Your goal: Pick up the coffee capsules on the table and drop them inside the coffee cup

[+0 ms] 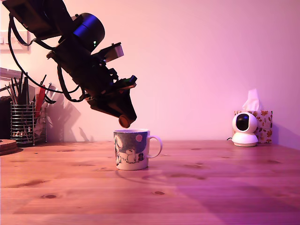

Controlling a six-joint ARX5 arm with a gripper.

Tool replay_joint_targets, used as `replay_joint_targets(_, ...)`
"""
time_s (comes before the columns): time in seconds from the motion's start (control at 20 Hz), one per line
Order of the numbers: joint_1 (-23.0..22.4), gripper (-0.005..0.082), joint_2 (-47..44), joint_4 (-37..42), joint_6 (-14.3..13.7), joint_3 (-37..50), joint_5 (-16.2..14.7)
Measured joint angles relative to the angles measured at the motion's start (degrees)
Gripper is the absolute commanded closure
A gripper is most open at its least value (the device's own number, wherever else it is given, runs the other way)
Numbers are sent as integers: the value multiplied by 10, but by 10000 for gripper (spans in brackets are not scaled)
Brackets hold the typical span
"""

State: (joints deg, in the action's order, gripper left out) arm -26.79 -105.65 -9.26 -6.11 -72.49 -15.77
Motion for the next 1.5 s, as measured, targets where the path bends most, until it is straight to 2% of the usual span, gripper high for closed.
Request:
replay_joint_targets(0.65, 0, 595, 0, 0, 0, 0, 0)
replay_joint_targets(0.7, 0, 528, 0, 0, 0, 0, 0)
replay_joint_targets(0.8, 0, 302, 0, 1, 0, 0, 8)
replay_joint_targets(0.85, 0, 249, 0, 2, 0, 0, 9)
replay_joint_targets(1.5, 0, 266, 0, 2, -4, 0, 9)
